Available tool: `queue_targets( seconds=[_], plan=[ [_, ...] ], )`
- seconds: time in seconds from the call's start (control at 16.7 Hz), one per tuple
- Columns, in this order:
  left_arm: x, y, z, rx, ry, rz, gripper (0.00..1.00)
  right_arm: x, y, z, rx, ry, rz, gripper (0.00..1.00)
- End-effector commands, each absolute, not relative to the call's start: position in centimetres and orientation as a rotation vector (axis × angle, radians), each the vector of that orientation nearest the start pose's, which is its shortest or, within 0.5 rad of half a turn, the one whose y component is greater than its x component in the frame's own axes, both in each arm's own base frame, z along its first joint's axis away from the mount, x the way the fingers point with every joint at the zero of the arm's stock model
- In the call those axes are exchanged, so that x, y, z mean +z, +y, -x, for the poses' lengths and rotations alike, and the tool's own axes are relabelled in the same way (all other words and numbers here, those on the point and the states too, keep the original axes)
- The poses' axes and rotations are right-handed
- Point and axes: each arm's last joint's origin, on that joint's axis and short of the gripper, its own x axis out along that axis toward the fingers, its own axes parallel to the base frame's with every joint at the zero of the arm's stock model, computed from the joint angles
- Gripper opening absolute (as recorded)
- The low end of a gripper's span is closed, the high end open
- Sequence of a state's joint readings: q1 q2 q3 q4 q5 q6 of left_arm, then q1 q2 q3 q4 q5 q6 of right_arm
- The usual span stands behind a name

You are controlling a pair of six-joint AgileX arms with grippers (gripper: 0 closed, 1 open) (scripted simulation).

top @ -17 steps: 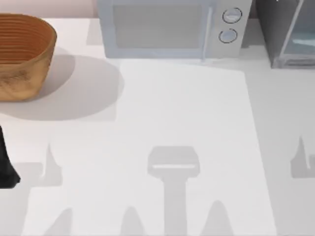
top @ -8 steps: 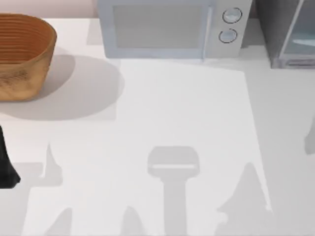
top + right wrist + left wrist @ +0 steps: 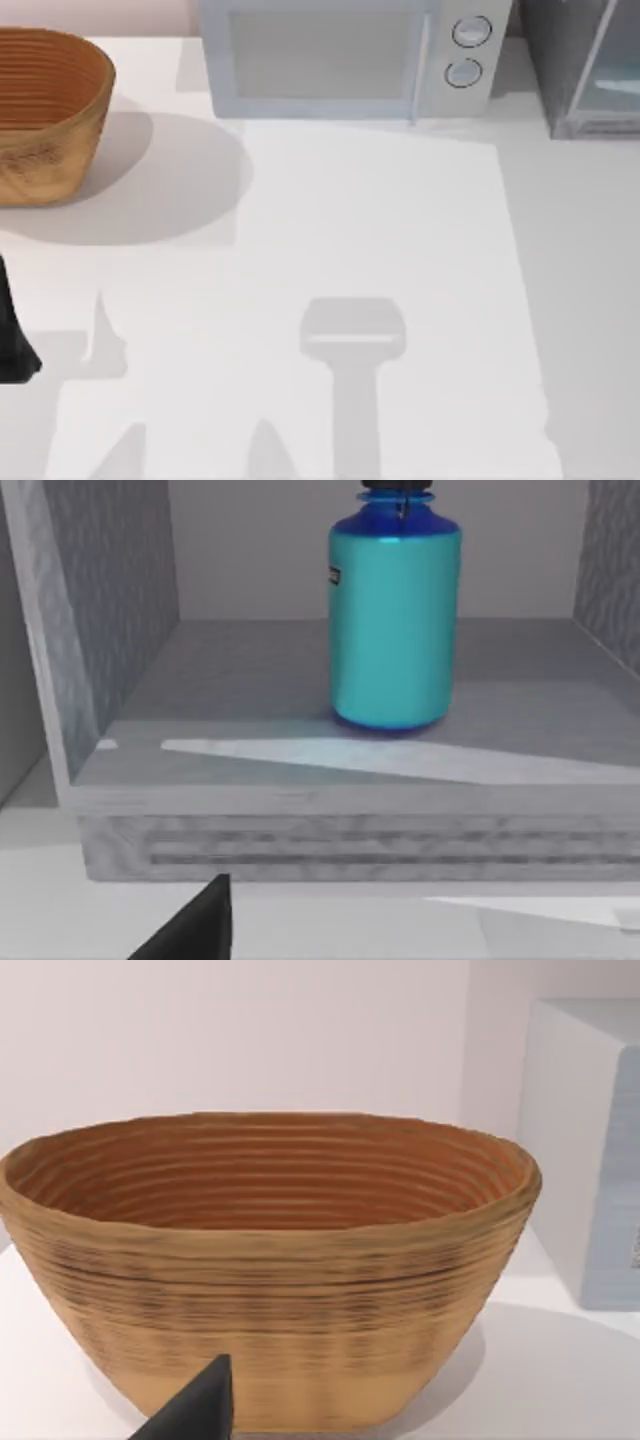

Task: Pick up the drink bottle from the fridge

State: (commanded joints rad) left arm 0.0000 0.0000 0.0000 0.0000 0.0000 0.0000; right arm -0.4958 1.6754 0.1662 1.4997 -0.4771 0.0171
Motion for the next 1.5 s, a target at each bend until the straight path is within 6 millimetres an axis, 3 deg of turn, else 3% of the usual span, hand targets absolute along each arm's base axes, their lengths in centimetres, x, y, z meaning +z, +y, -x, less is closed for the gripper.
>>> queue_targets(
  seconds=[0.6,0.78,0.96,1.14,1.32,1.5],
  plan=[
    [16.0,-0.1,-10.6,0.0,0.0,0.0,1.0,11.0,-10.1,-20.5,0.002,0.004,-0.002,1.0],
    [16.0,-0.1,-10.6,0.0,0.0,0.0,1.0,10.7,-10.5,-22.2,0.0,0.01,-0.003,1.0],
    [16.0,-0.1,-10.6,0.0,0.0,0.0,1.0,10.4,-11.4,-26.2,-0.005,0.009,0.0,1.0],
    [16.0,-0.1,-10.6,0.0,0.0,0.0,1.0,10.3,-11.8,-31.9,-0.008,-0.003,0.005,1.0],
    [16.0,-0.1,-10.6,0.0,0.0,0.0,1.0,10.4,-11.3,-37.6,-0.009,-0.016,0.007,1.0],
    [16.0,-0.1,-10.6,0.0,0.0,0.0,1.0,10.4,-10.1,-41.3,-0.01,-0.009,0.003,1.0]
  ],
)
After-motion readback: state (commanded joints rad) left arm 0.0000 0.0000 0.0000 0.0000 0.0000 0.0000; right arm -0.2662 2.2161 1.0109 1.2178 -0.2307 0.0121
